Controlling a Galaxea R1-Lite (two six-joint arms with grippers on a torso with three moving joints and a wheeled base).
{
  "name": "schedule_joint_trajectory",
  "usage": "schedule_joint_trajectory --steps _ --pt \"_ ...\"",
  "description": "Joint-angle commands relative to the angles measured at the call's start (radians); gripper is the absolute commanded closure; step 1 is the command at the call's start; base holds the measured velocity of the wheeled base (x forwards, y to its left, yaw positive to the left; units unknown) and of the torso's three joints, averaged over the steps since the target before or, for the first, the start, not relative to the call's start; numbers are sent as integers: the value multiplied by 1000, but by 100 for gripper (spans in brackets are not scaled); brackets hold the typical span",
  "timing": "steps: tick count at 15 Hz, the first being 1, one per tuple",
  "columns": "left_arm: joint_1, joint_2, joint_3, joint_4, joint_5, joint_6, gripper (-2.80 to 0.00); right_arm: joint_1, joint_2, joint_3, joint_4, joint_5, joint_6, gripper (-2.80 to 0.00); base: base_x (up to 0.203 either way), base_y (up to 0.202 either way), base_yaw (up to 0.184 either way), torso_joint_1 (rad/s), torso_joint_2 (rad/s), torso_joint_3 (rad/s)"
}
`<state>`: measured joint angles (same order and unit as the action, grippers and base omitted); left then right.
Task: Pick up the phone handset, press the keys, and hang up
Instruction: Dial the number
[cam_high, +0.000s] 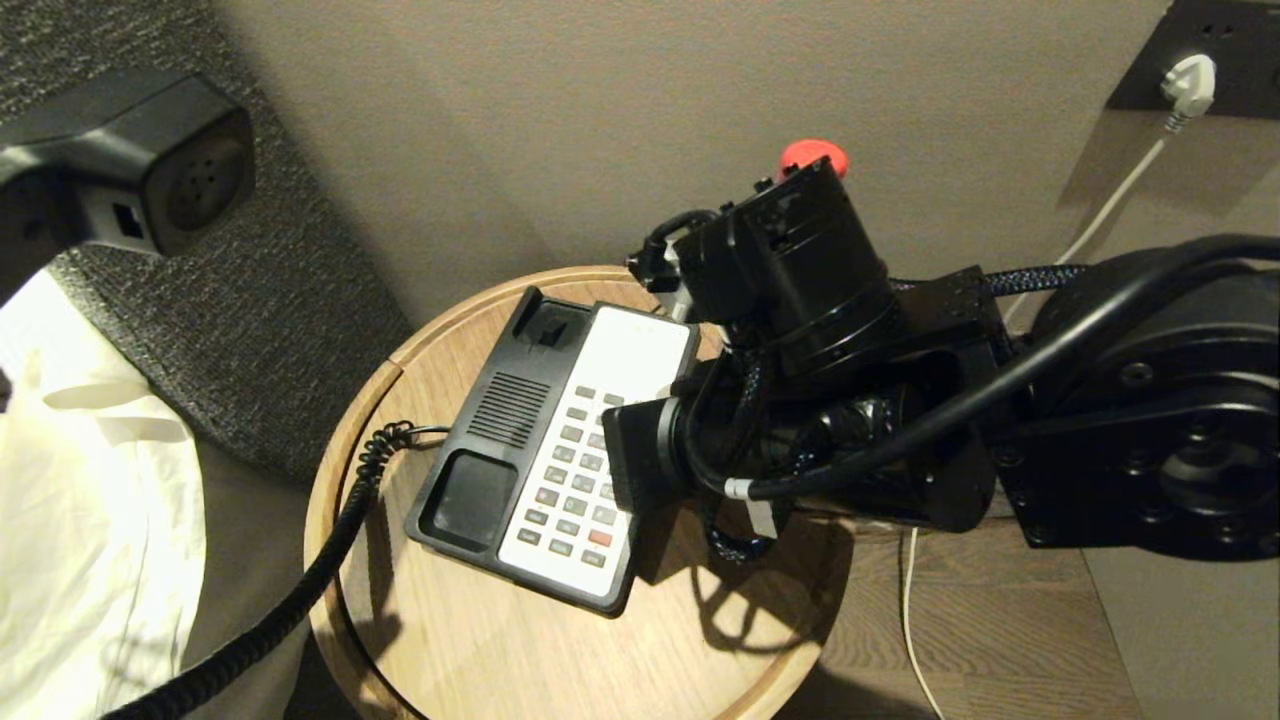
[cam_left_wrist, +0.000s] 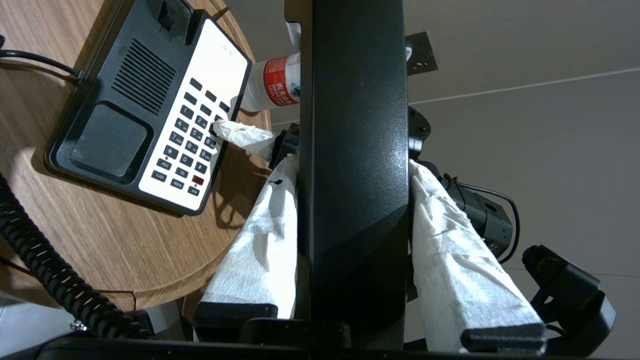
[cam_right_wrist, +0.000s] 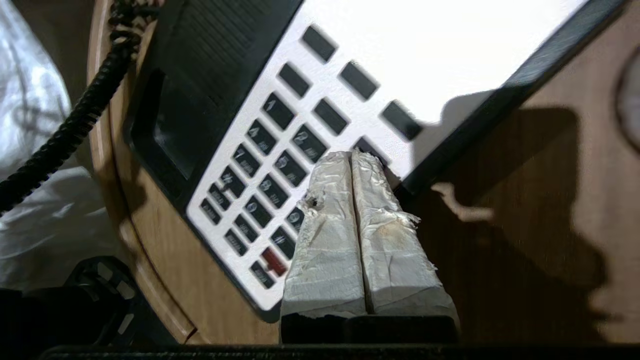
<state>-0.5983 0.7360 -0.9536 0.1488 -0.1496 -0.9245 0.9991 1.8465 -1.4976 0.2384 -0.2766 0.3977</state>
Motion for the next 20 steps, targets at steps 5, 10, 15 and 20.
schedule_joint_trajectory --steps 5,10,15,20 --pt "0 -4 19 -8 -4 -5 0 7 -38 2 -21 11 7 0 0 0 0 0 0 0" --pt "0 -10 29 -8 -15 -7 0 26 -32 19 -18 42 20 0 0 0 0 0 0 0" --pt "0 -13 35 -8 -18 -16 0 26 -16 27 -8 39 17 0 0 0 0 0 0 0" --pt "0 -13 42 -8 -19 -19 0 26 -11 57 -14 39 14 0 0 0 0 0 0 0"
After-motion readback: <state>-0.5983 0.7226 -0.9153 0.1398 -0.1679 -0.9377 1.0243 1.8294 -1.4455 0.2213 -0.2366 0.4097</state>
